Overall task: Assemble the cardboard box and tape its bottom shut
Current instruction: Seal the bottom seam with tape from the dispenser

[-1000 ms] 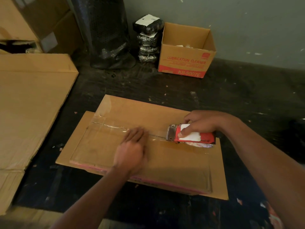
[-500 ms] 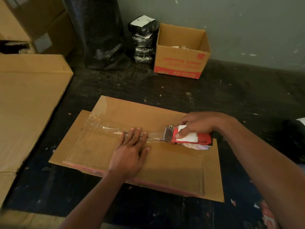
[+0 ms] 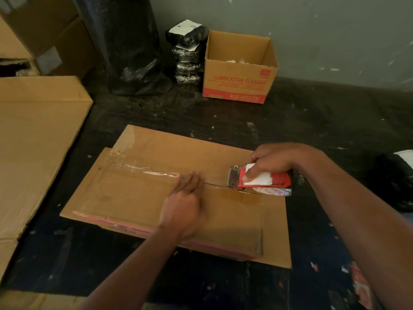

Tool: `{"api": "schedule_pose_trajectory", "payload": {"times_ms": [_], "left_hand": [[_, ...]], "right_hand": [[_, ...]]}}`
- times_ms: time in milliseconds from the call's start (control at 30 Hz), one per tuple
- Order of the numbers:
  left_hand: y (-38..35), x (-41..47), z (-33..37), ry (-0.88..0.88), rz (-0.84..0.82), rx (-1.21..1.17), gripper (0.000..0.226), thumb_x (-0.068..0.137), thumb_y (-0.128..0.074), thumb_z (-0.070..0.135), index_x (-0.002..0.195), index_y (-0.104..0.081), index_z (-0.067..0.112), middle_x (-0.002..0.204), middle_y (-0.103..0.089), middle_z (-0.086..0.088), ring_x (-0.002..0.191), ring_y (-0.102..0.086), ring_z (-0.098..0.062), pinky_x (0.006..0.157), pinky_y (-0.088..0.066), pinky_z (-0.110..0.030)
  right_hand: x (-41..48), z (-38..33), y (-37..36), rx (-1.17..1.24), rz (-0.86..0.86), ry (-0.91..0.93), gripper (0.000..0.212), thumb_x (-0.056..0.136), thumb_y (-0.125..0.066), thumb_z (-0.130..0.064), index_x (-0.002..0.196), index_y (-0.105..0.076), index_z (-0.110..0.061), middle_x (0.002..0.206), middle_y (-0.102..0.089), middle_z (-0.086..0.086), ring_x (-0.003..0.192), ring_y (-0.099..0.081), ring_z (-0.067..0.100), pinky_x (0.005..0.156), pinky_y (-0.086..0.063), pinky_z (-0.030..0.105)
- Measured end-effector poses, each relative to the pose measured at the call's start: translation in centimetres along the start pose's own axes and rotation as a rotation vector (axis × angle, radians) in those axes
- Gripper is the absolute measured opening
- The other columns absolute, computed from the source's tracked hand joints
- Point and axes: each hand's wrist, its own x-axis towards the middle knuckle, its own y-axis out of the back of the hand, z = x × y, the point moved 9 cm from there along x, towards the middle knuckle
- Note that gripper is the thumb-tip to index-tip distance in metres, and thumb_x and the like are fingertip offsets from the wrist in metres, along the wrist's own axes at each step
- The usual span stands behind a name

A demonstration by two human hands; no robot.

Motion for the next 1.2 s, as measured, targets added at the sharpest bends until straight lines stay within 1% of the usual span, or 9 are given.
{"api": "schedule_pose_trajectory", "payload": {"times_ms": [100, 233, 300, 433, 533, 633, 800, 1033, 1200], "left_hand": [[-2.3, 0.3, 2.0, 0.001, -0.056, 0.003, 0.071, 0.098, -0.018, 0.042, 0.158, -0.030, 0.006, 0.166, -0.028, -0.012, 0.156, -0.018, -0.024, 0.128, -0.009, -0.045], [-3.8, 0.2, 2.3, -0.030, -0.123, 0.061, 0.070, 0.101, -0.005, 0.053, 0.164, -0.005, 0.020, 0.171, -0.006, -0.009, 0.158, 0.002, -0.024, 0.127, 0.002, -0.047], [-3.7, 0.1, 2.3, -0.054, -0.138, 0.073, 0.067, 0.101, -0.001, 0.054, 0.163, 0.001, 0.029, 0.171, 0.001, -0.008, 0.158, 0.007, -0.025, 0.126, 0.005, -0.048], [-3.8, -0.1, 1.6, -0.062, -0.158, 0.079, 0.066, 0.101, -0.002, 0.058, 0.162, 0.001, 0.033, 0.171, 0.005, -0.005, 0.157, 0.010, -0.021, 0.127, 0.002, -0.047], [-3.6, -0.1, 1.5, -0.058, -0.138, 0.044, 0.065, 0.102, -0.005, 0.058, 0.162, -0.002, 0.034, 0.171, 0.003, -0.003, 0.157, 0.007, -0.020, 0.127, 0.000, -0.047], [-3.7, -0.2, 1.4, -0.060, -0.139, 0.054, 0.064, 0.102, -0.004, 0.058, 0.162, 0.001, 0.036, 0.171, 0.005, -0.002, 0.157, 0.009, -0.019, 0.127, 0.000, -0.046], [-3.5, -0.2, 0.8, -0.070, -0.108, 0.021, 0.061, 0.104, -0.009, 0.057, 0.162, -0.002, 0.036, 0.171, 0.001, 0.000, 0.157, 0.006, -0.018, 0.127, 0.000, -0.046], [-3.4, -0.3, 0.6, -0.051, -0.118, 0.072, 0.062, 0.102, -0.002, 0.060, 0.160, 0.005, 0.038, 0.170, 0.008, 0.002, 0.157, 0.012, -0.016, 0.127, 0.002, -0.044], [-3.3, -0.3, 0.6, -0.052, -0.093, 0.049, 0.062, 0.104, -0.011, 0.059, 0.162, -0.006, 0.038, 0.171, -0.003, 0.001, 0.158, 0.003, -0.017, 0.127, -0.004, -0.046]], "right_hand": [[0.1, 1.4, -0.5, -0.036, -0.016, -0.057, 0.044, 0.088, -0.071, -0.057, 0.116, -0.069, -0.024, 0.107, -0.069, -0.003, 0.096, -0.068, 0.017, 0.083, -0.056, 0.034], [0.2, 3.1, -1.9, 0.042, -0.046, -0.091, 0.043, 0.089, -0.070, -0.056, 0.117, -0.069, -0.023, 0.109, -0.069, -0.001, 0.097, -0.068, 0.017, 0.078, -0.053, 0.031], [0.2, 3.4, -2.2, 0.068, -0.045, -0.086, 0.044, 0.089, -0.070, -0.057, 0.119, -0.069, -0.025, 0.110, -0.069, -0.003, 0.099, -0.068, 0.017, 0.084, -0.055, 0.034], [0.0, 3.9, -2.4, 0.120, -0.036, -0.079, 0.040, 0.088, -0.071, -0.057, 0.115, -0.071, -0.028, 0.110, -0.070, -0.004, 0.099, -0.069, 0.016, 0.089, -0.056, 0.037], [-0.1, 4.0, -2.5, 0.139, -0.038, -0.069, 0.040, 0.087, -0.071, -0.058, 0.117, -0.070, -0.031, 0.112, -0.070, -0.006, 0.101, -0.069, 0.016, 0.094, -0.057, 0.040], [-0.2, 4.0, -2.4, 0.134, -0.037, -0.054, 0.040, 0.089, -0.070, -0.056, 0.121, -0.068, -0.033, 0.115, -0.068, -0.006, 0.101, -0.067, 0.016, 0.090, -0.056, 0.037], [-1.2, 5.7, -1.2, 0.122, -0.002, -0.058, 0.037, 0.088, -0.071, -0.057, 0.113, -0.071, -0.029, 0.110, -0.070, -0.005, 0.098, -0.068, 0.018, 0.085, -0.054, 0.036], [-0.8, 6.7, -2.0, 0.157, -0.014, -0.064, 0.035, 0.089, -0.071, -0.056, 0.114, -0.071, -0.030, 0.111, -0.069, -0.004, 0.099, -0.068, 0.018, 0.088, -0.055, 0.038], [-1.0, 6.8, -2.0, 0.187, -0.029, -0.036, 0.035, 0.091, -0.070, -0.053, 0.115, -0.071, -0.028, 0.111, -0.071, -0.003, 0.098, -0.069, 0.017, 0.082, -0.053, 0.034]]}}
